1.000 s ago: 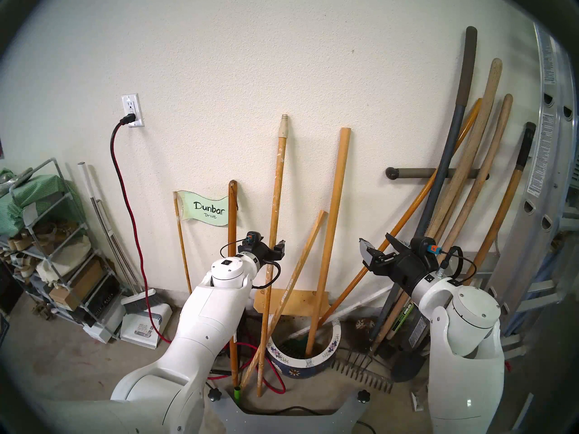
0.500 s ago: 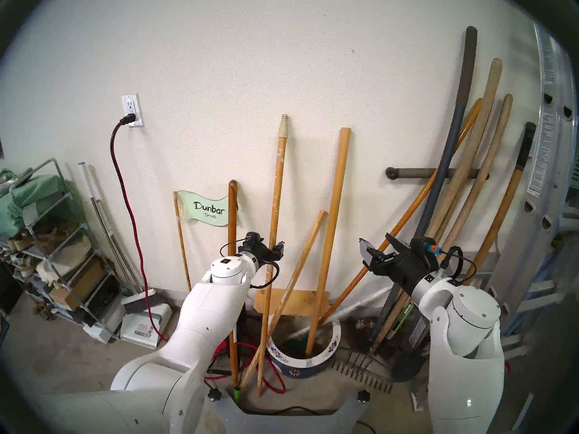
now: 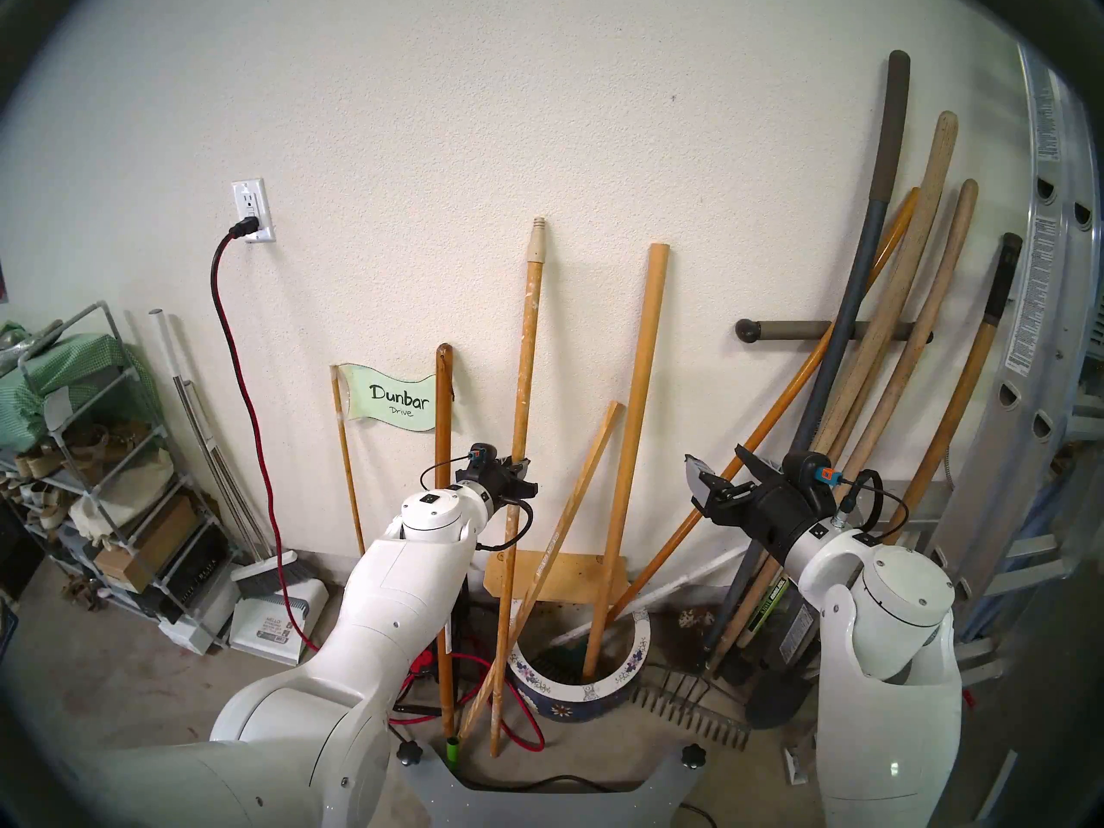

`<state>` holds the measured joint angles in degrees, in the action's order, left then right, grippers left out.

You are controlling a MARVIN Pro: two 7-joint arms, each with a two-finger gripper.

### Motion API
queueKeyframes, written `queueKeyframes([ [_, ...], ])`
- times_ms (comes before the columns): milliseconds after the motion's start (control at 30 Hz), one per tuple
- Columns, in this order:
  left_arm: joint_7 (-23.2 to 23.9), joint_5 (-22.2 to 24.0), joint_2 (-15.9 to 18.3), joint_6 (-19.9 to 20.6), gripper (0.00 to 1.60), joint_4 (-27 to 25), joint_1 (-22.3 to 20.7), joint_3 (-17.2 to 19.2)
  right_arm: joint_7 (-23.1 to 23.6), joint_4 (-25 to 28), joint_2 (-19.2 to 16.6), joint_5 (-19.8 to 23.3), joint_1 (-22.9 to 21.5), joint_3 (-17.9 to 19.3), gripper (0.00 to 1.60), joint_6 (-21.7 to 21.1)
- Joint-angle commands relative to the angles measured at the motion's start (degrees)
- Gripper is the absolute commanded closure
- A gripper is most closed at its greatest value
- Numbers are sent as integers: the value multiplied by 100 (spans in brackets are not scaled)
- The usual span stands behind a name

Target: Put wooden sticks into the pot

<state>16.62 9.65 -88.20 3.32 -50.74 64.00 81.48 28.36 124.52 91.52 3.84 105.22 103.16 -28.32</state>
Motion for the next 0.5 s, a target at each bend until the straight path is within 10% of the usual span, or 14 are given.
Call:
queueKeyframes([
  [0, 154, 87, 4, 18, 160, -732, 326, -9, 4, 5, -14, -7, -1, 1, 0, -12],
  [467, 491, 486, -125, -263, 160, -1794, 1358, 118, 2, 4, -10, -6, 0, 1, 0, -5],
])
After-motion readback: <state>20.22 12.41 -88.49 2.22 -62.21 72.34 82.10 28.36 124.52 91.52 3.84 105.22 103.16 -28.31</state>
